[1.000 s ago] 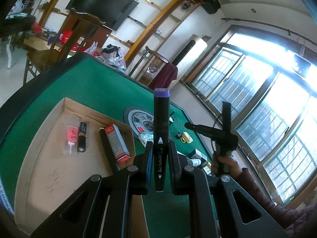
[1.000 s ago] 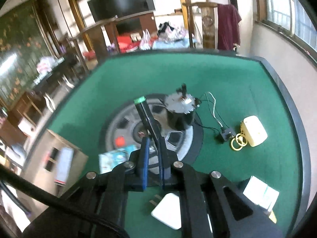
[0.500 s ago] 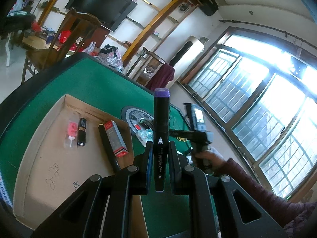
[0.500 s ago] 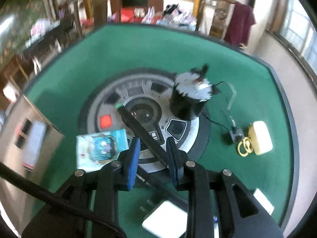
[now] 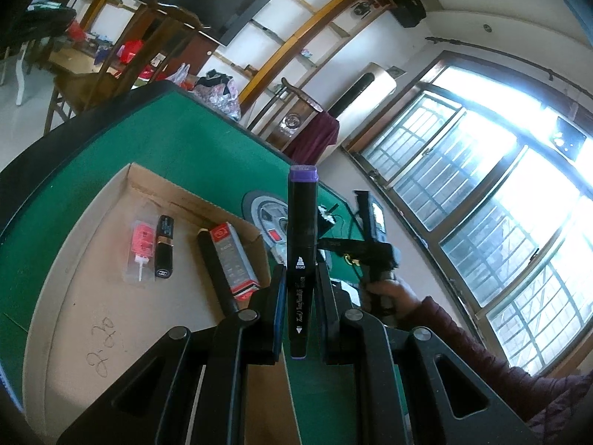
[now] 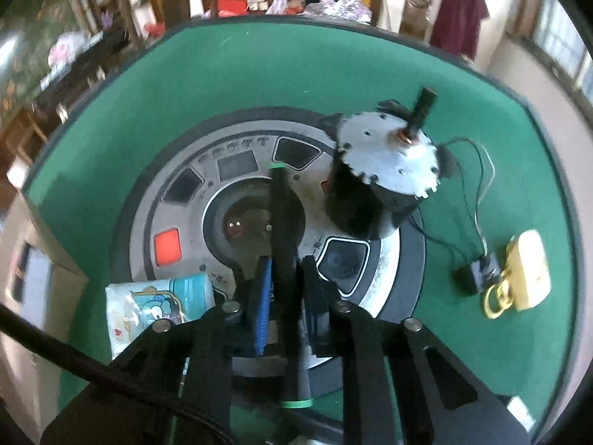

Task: Organize objects
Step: 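Carry both markers over the box and lower them in with both grippers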

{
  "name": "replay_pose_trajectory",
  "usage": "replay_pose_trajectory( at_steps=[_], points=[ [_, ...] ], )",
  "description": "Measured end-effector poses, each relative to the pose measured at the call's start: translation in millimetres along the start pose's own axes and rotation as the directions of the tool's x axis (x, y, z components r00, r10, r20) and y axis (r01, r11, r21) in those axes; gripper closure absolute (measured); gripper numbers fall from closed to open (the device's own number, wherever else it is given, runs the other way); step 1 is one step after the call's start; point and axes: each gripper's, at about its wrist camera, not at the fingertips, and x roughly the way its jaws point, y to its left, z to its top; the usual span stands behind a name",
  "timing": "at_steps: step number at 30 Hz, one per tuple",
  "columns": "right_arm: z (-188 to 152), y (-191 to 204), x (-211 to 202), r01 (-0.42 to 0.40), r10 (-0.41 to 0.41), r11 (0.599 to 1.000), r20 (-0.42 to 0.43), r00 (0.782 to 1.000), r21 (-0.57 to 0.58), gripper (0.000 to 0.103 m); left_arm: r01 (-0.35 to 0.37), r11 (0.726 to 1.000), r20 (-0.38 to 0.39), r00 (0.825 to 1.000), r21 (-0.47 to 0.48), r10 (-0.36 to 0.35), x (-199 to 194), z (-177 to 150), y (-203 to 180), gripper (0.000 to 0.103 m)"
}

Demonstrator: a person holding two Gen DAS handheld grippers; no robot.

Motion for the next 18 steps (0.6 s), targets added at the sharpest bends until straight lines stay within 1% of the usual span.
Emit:
replay_pose_trajectory(
  at_steps=[4, 9, 12, 14, 16, 18],
  points=[
    [-12, -6, -17, -0.041, 0.038, 0.998, 0.046, 0.998, 0.054, 0.091, -0.006, 1.0, 0.003, 1.0, -0.008, 0.006, -3, -3, 2, 0.091],
    [-24, -3, -57, -0.136, 0.123, 0.985, 0.122, 0.985, 0.102, 0.091, -0.003, 1.0, 0.029, 1.0, 0.008, 0.003, -18, -6, -3, 0.091],
    [-34, 12, -81, -0.202, 0.184, 0.974, 0.159, 0.97, 0.104, 0.091, -0.003, 1.0, 0.051, 0.999, 0.018, 0.002, -29, -5, -5, 0.091],
    [-37, 31, -89, -0.244, 0.226, 0.966, 0.171, 0.959, 0.089, 0.091, -0.009, 1.0, 0.068, 0.998, 0.021, 0.008, -39, -6, -5, 0.091],
    [-41, 49, -98, -0.278, 0.263, 0.958, 0.175, 0.949, 0.066, 0.091, -0.028, 0.999, 0.076, 0.997, 0.019, 0.026, -49, -5, -2, 0.091],
    [-44, 68, -102, -0.33, 0.317, 0.943, 0.167, 0.934, 0.053, 0.091, -0.058, 0.998, 0.071, 0.996, 0.023, 0.056, -53, -4, 0, 0.091]
  ],
)
